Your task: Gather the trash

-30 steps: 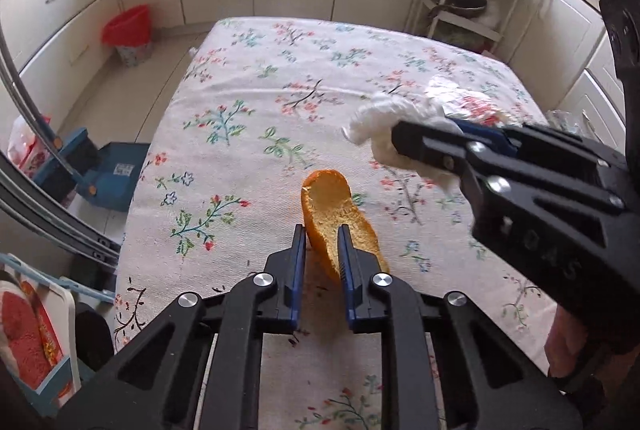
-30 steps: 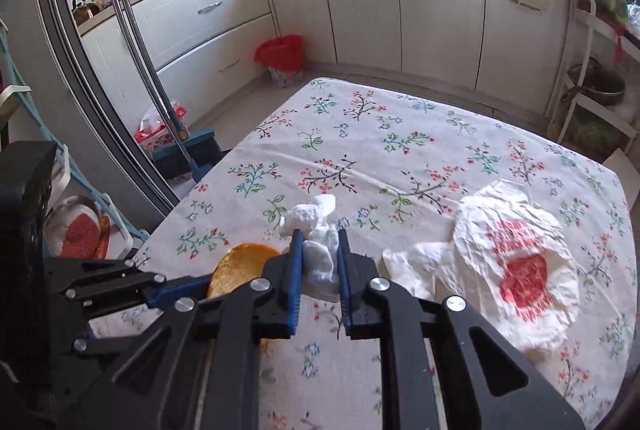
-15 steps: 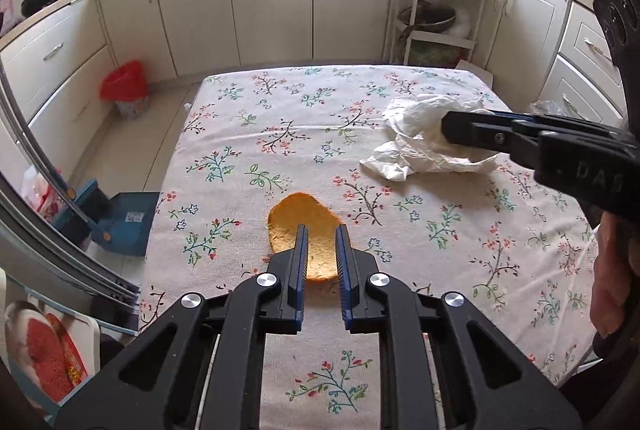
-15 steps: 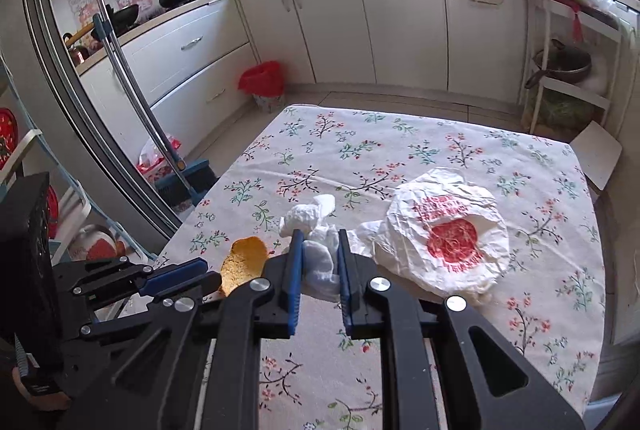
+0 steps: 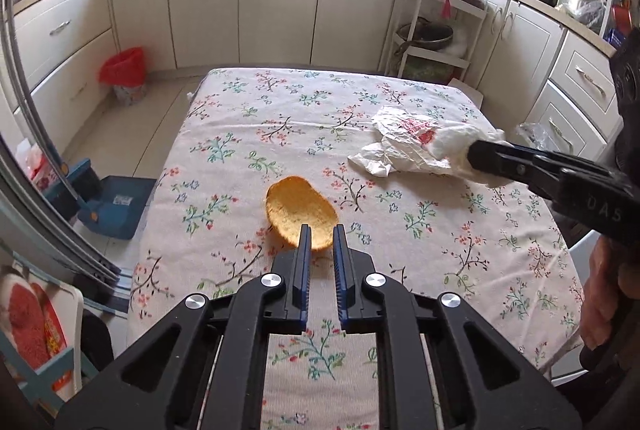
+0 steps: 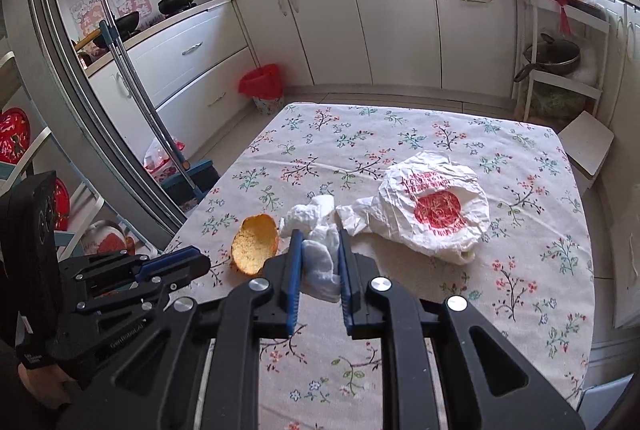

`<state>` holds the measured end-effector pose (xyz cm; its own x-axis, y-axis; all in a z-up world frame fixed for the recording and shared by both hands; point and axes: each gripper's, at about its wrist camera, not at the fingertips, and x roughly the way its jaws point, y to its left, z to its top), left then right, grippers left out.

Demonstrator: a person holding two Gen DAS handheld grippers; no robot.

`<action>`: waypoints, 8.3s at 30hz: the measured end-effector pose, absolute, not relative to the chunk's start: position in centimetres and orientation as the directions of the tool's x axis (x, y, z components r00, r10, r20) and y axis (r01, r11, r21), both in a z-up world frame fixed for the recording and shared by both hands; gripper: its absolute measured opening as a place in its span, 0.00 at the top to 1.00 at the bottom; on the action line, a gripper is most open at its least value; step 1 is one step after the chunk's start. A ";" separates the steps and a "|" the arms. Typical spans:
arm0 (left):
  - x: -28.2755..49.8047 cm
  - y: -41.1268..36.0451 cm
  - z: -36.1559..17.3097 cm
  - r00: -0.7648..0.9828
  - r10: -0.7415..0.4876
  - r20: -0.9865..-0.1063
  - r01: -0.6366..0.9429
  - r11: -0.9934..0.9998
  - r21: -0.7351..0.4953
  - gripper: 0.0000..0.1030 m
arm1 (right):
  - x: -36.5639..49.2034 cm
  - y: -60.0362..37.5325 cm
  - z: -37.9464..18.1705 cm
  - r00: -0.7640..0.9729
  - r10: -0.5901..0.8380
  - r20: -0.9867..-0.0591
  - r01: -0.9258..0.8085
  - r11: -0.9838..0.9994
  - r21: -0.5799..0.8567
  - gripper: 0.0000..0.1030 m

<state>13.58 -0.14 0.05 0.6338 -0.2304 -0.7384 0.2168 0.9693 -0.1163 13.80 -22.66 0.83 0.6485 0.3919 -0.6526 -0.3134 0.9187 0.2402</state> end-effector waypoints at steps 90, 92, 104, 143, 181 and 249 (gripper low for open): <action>-4.8 2.7 2.7 0.764 -0.193 -0.616 0.165 0.981 -0.103 0.96 | -7.0 -22.4 -1.3 0.652 0.478 -0.589 -0.351 0.878 0.324 0.82; -5.0 2.7 2.7 0.762 -0.192 -0.619 0.164 0.981 -0.102 0.96 | -7.4 -22.1 -1.6 0.640 0.481 -0.599 -0.361 0.877 0.319 0.82; -6.9 2.4 1.6 0.732 -0.203 -0.650 0.202 0.976 -0.077 0.96 | -10.5 -19.5 -5.4 0.518 0.483 -0.706 -0.429 0.861 0.274 0.82; -13.2 -5.4 -8.9 0.266 -0.227 -0.937 0.667 0.745 0.009 0.92 | -10.8 -24.9 -6.9 0.552 0.438 -0.710 -0.155 0.890 0.429 0.46; -7.4 4.5 -1.3 0.676 -0.131 -0.725 0.045 0.990 -0.136 0.17 | -2.0 -25.4 -1.7 0.694 0.306 -0.652 -0.154 0.948 0.280 0.21; -5.8 0.7 -1.5 0.636 -0.149 -0.757 0.122 0.988 -0.092 0.17 | 13.5 -25.8 -0.8 0.620 0.421 -0.663 -0.210 0.902 0.377 0.89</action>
